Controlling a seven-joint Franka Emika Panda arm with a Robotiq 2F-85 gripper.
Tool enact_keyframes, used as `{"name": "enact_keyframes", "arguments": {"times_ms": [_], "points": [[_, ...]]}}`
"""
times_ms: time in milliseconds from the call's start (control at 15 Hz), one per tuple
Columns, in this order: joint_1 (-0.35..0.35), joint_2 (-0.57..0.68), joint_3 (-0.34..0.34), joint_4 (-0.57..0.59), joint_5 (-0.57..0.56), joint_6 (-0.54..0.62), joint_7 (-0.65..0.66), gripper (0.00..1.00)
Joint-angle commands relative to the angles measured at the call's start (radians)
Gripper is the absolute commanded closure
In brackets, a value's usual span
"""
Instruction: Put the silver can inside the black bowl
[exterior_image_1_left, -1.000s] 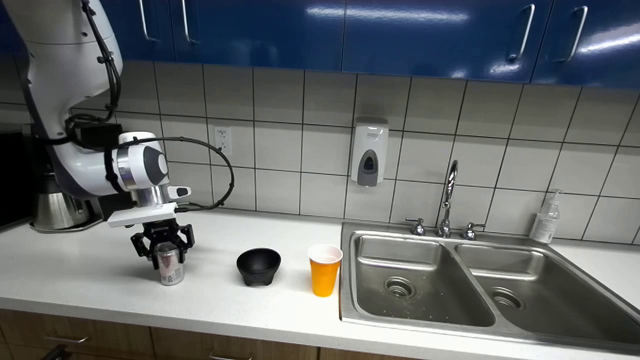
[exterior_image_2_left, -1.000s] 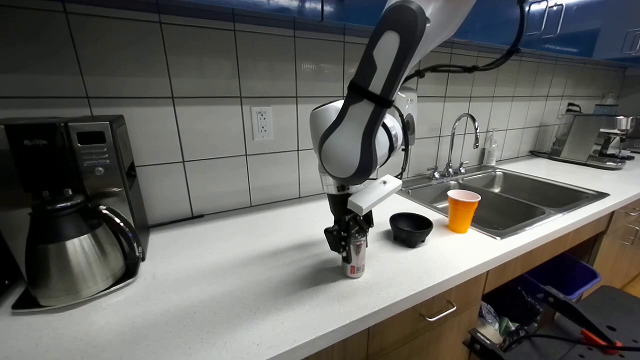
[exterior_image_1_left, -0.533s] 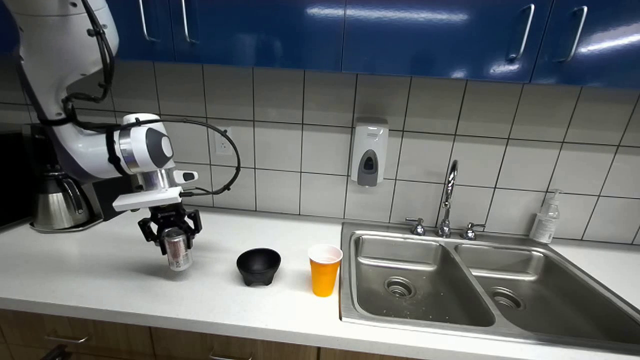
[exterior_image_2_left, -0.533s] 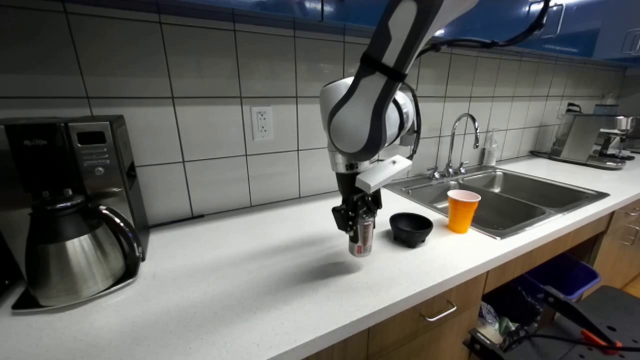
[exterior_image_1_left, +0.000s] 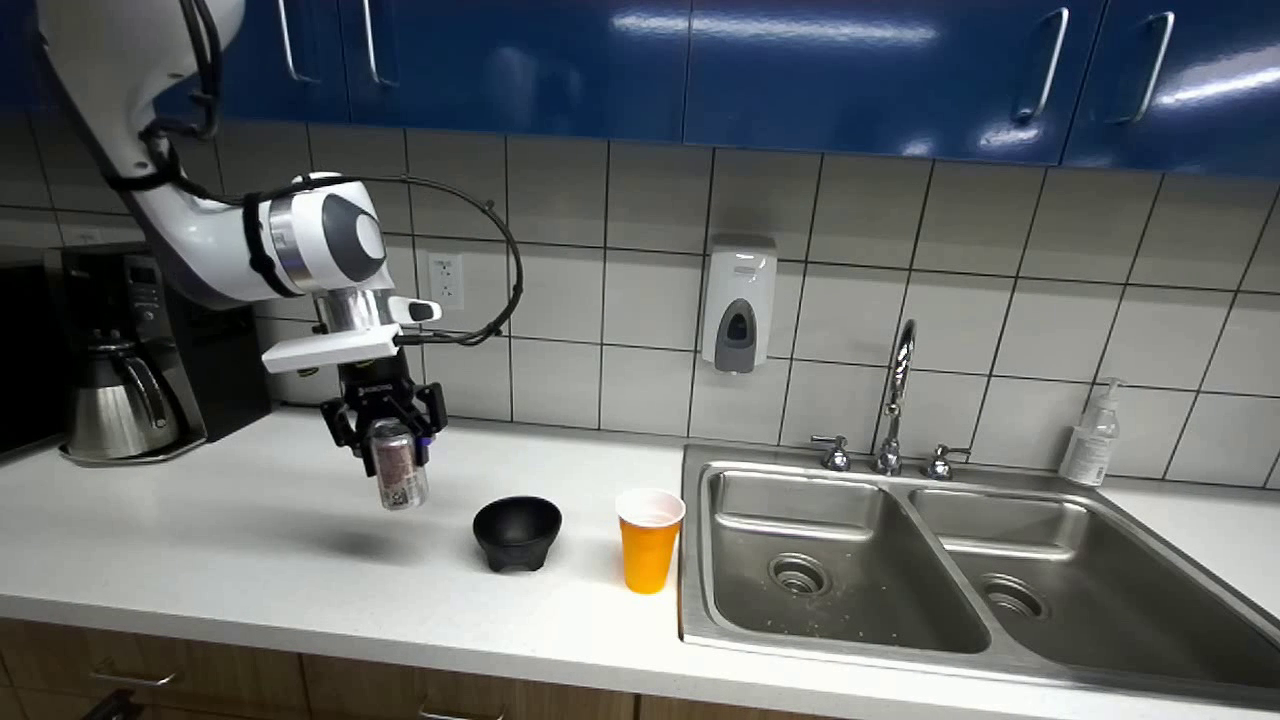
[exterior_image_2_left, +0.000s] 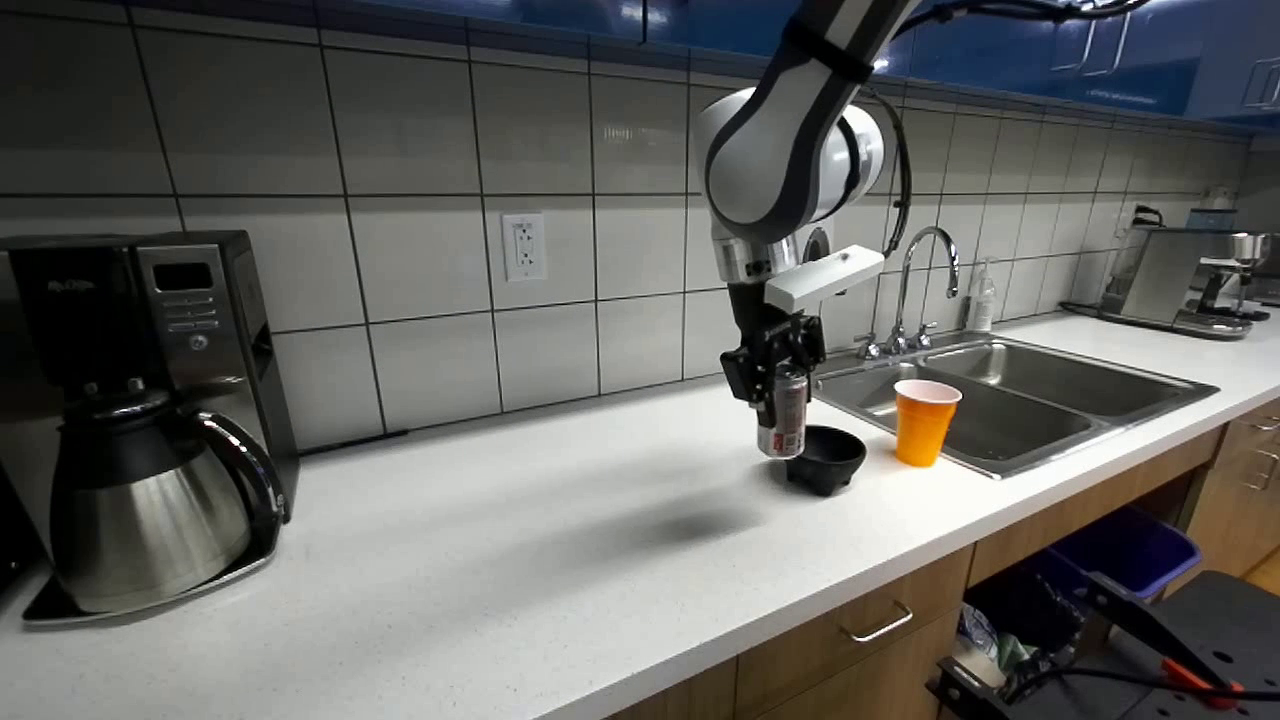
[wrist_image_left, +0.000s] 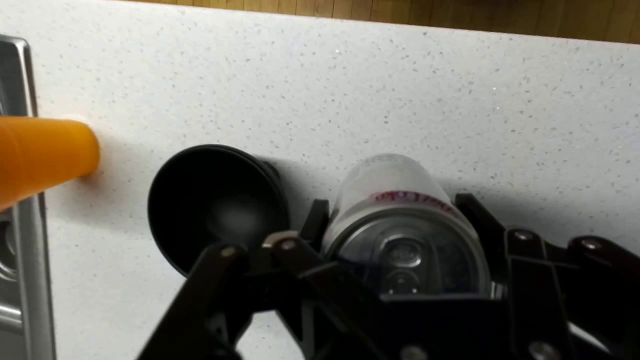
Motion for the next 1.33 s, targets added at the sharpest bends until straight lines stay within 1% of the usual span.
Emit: {"name": "enact_keyframes", "arguments": {"times_ms": [0,267,600,867,1267], "points": [[-0.047,-0.029,-0.012,0.013,-0.019,-0.058,0.011,0.59],[-0.083,0.012,-0.045,0.051,-0.039,-0.066,0.023,0.59],[-0.103,0.099,-0.086,0.124,-0.078,-0.057,0.045,0.59],[-0.095,0.195,-0.111,0.202,-0.08,-0.058,0.093,0.59],[-0.091,0.322,-0.12,0.322,-0.053,-0.067,0.12,0.59]]}}
